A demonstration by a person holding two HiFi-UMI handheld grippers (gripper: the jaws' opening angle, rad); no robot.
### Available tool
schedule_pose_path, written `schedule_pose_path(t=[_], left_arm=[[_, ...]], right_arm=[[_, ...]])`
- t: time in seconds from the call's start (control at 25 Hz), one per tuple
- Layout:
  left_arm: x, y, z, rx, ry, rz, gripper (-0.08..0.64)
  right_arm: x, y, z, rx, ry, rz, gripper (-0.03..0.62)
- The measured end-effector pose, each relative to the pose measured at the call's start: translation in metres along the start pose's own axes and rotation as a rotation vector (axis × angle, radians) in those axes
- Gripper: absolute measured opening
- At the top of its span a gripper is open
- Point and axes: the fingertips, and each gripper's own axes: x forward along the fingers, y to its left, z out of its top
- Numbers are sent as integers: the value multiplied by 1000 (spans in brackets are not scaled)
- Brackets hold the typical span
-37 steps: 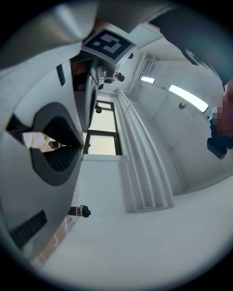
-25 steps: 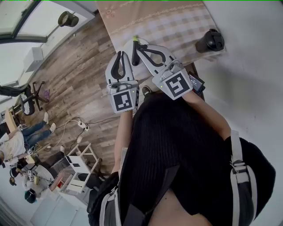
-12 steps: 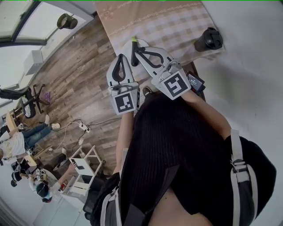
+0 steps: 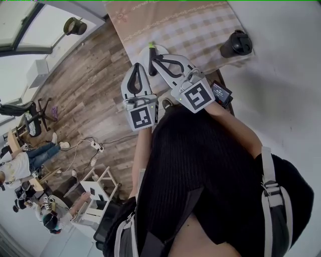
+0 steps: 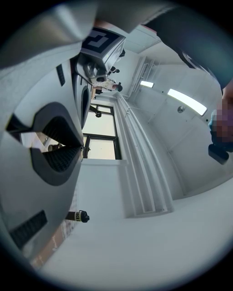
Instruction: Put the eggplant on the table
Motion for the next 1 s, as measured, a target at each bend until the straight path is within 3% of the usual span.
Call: schedule_pose_path(t=[1.0], left_arm=[[4, 0, -14, -7, 23, 1, 2]], right_arm=[[5, -3, -15, 12, 39, 13, 6]])
